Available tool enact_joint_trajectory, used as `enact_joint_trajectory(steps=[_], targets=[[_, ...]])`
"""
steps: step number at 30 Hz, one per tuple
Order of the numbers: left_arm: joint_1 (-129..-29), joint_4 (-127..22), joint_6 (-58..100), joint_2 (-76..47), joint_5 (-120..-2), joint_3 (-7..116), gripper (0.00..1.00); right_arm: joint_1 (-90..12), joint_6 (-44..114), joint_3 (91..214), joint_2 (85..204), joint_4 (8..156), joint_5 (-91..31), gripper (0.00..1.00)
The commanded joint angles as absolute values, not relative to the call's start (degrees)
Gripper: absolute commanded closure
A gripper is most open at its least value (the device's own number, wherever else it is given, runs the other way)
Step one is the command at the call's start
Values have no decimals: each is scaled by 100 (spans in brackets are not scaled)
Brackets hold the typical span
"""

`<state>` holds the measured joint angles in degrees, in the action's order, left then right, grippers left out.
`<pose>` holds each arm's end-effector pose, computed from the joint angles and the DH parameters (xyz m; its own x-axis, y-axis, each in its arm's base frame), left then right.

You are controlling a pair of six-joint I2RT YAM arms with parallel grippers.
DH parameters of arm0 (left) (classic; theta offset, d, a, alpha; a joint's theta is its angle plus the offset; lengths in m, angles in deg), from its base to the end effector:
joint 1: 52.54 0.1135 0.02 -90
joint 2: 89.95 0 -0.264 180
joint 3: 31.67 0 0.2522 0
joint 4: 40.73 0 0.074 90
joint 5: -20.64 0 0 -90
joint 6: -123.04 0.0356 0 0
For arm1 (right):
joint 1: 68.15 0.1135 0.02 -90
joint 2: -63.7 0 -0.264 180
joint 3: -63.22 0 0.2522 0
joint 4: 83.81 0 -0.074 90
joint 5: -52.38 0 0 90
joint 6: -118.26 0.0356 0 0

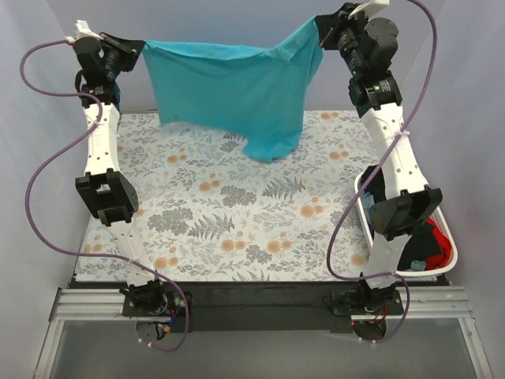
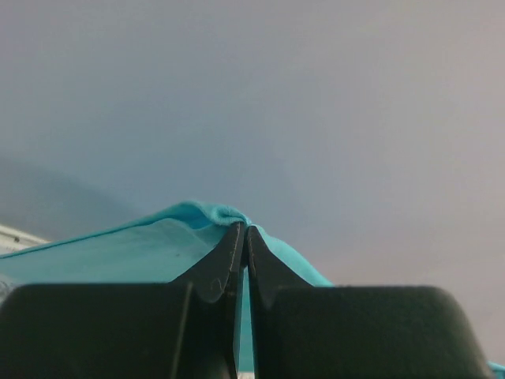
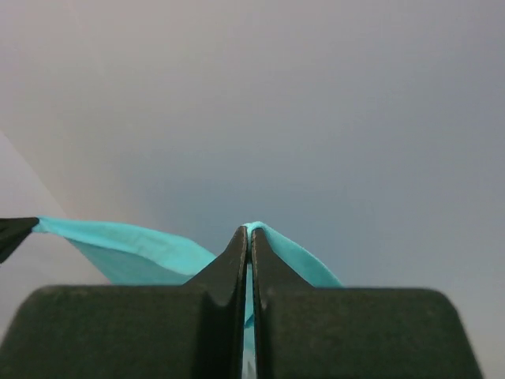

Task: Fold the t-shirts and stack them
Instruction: Flatten the tshirt out

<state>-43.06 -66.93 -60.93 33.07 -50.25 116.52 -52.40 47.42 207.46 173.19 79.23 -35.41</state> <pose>0.4948 0.0708 0.4402 -0.1656 -0.9833 0.0751 -0.0293 -0.0712 -0.9970 0.4035 0.1152 0.5396 0.1771 0.3907 -0.9033 -0.3861 0.8718 0.3014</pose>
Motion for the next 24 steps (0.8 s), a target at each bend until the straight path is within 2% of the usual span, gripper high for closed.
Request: enact_joint_trajectory(steps=[1, 5, 6, 11, 15, 20, 24], targets=[[-3797, -5563, -6557, 2431, -4432, 11384, 100, -5233, 4532, 20778, 16417, 9412, -3367, 99], [-3584, -5660, -6601, 2405, -4169, 10939, 100, -5233, 4496, 19427, 15698, 9508, -3446, 99], [-3584, -5642, -6593, 2344, -4133, 10727, 100, -5224, 4548, 18544, 15538, 9665, -3446, 99], [-3575, -4992, -6619, 1615, -4045, 8434, 100, -5233, 4960, 15947, 14415, 10027, -3656, 99], [-3593, -4518, -6707, 939, -4009, 6012, 100, -5233, 5409, 13987, 13666, 10089, -3736, 99], [-3584, -4385, -6672, 594, -4185, 4311, 100, -5233, 6024, 11818, 12963, 10054, -3561, 99], [-3584, -4648, -6558, 472, -4448, 3528, 100, -5233, 6481, 10864, 12751, 9843, -3332, 99]])
